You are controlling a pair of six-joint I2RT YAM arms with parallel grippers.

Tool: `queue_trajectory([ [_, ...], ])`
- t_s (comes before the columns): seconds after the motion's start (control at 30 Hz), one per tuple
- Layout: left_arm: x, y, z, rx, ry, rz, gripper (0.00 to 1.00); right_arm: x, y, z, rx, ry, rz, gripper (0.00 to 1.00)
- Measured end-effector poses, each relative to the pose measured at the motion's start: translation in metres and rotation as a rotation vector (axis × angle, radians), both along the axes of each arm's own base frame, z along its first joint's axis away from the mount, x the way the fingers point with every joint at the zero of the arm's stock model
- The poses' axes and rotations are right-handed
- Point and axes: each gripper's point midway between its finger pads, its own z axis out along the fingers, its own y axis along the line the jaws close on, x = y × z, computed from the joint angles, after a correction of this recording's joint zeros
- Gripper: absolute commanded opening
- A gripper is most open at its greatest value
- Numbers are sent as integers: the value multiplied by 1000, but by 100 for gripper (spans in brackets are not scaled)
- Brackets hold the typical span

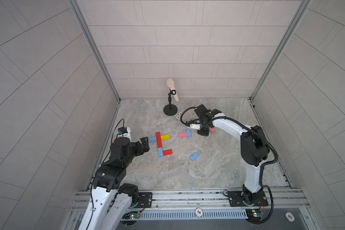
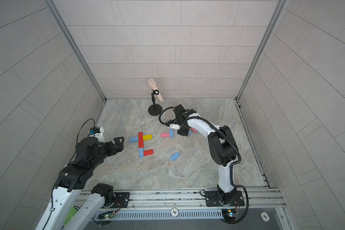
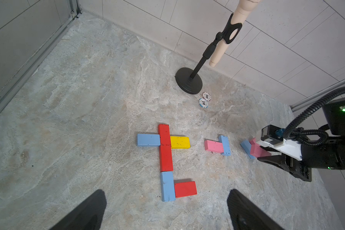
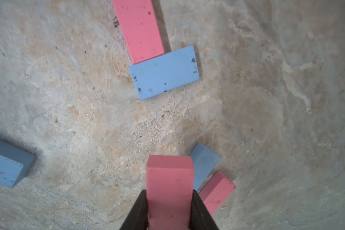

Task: Assemble the letter t with building blocks
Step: Pick up the building block from the center of the board, then assemble the building block at the center of the board.

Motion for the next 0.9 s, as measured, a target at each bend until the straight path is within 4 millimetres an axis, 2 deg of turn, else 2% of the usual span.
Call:
queue_trajectory([
  [0.33, -3, 1, -5, 6, 24, 1, 100, 8, 11, -28, -38, 47, 166, 8],
  [0.9, 0, 1, -12, 20, 56, 2, 100, 15, 24, -44, -24, 69, 253, 8],
])
